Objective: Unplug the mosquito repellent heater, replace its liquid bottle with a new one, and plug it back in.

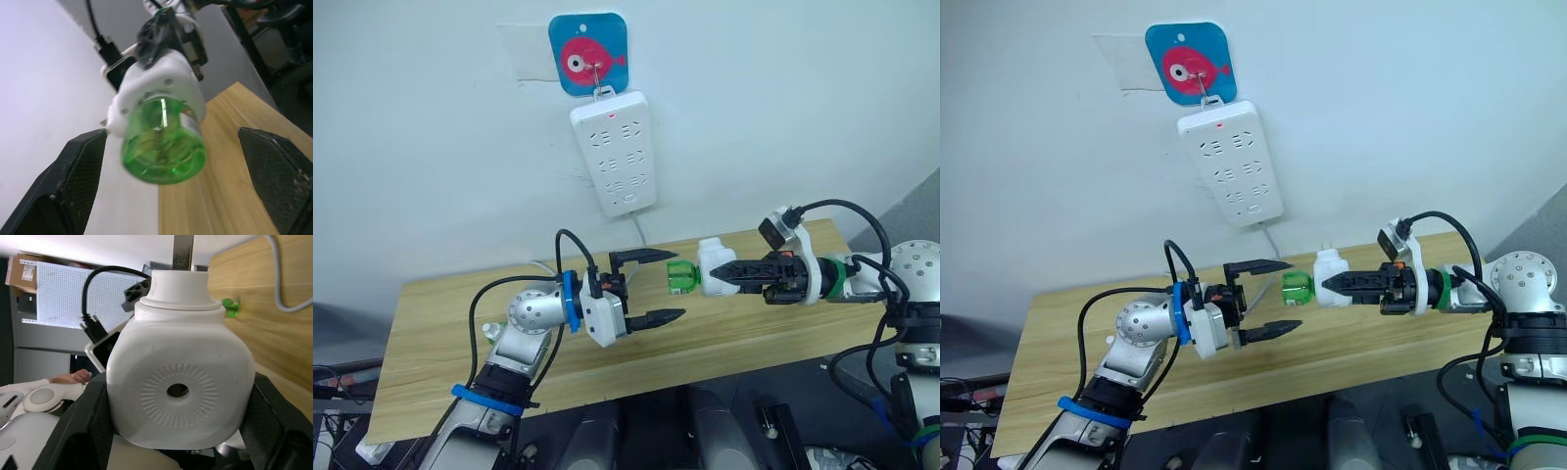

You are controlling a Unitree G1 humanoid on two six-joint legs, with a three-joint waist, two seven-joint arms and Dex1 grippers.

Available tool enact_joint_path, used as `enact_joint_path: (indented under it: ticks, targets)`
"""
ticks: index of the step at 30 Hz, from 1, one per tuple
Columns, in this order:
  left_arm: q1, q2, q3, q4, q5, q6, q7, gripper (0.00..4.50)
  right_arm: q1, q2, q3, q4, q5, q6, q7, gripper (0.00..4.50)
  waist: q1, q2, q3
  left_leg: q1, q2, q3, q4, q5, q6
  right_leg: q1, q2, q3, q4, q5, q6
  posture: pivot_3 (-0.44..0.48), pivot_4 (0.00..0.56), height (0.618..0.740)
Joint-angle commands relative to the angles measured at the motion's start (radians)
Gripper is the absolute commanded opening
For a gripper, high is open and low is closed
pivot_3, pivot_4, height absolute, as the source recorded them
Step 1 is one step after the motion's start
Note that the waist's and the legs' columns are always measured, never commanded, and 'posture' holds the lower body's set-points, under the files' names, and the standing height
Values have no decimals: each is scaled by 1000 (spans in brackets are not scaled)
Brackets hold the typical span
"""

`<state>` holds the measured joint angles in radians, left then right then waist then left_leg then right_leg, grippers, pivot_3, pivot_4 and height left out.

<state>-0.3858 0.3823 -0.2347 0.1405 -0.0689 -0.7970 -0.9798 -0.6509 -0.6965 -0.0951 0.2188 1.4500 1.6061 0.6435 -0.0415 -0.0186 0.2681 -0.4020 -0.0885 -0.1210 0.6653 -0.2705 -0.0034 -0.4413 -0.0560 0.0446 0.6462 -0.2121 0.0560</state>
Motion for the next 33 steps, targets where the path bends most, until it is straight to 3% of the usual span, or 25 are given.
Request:
enact_joint_path:
  ticks: [1, 6, 9, 14, 17, 20, 25, 28, 33]
  targets:
    - [-24, -11, -15, 19, 9, -35, 37, 4478, -15, -5, -6, -38, 73, 8, -18, 2989, 0, 0, 0, 0, 0, 0, 0, 0, 0, 0, 0, 0, 0, 0, 0, -119, 260, 740]
    - [-51, -8, -16, 32, 0, -52, 66, 4478, -4, -9, -9, -41, 96, 8, -44, 2989, -5, 0, 0, 0, 0, 0, 0, 0, 0, 0, 0, 0, 1, 0, 0, -122, 260, 740]
    - [-51, 3, -29, 30, -21, -57, 56, 3887, -3, -8, -11, -39, 99, 8, -55, 2989, -10, 0, 0, 0, 0, 0, 0, 0, 0, 0, 0, 0, 1, 0, 0, -124, 260, 740]
    - [-36, 10, -52, 9, -31, -57, 57, 2298, -5, 2, -19, -34, 88, 8, -65, 2989, -15, 0, 0, 0, 0, 0, 0, 0, 0, 0, 0, 0, 1, 0, 0, -127, 262, 740]
    - [-27, 18, -62, -6, -45, -50, 49, 2236, -2, -3, -18, -35, 82, 8, -62, 2989, -15, 0, 0, 0, 0, 0, 0, 0, 0, 0, 0, 0, 1, 0, 0, -127, 261, 740]
    - [17, 47, -89, -113, -245, 355, -13, 2236, 0, -23, -11, -42, 77, 8, -46, 2989, -17, 0, 0, 0, 0, 0, 0, 0, 0, 0, 0, 0, 1, 0, 0, -128, 264, 740]
    - [17, 126, -62, -321, -709, 1137, 41, 2236, 6, -65, 18, -96, 42, 8, 19, 2989, -23, 0, 0, 0, 0, -2, 0, 0, 0, 0, 1, -1, 1, 0, 1, -123, 266, 740]
    - [-13, 139, 7, -295, -986, 1516, 163, 2236, 9, -77, 32, -133, 18, 8, 57, 2989, -29, 0, 0, 0, 0, -2, 0, 0, 0, 0, 2, -2, 1, 0, 1, -123, 264, 740]
    - [-54, 130, 85, -146, -1299, 1929, 291, 2236, 13, -77, 44, -178, -41, 5, 107, 2989, -40, 0, 0, 0, 0, -2, 1, 0, 0, 0, 2, -2, 2, 0, 1, -122, 262, 740]
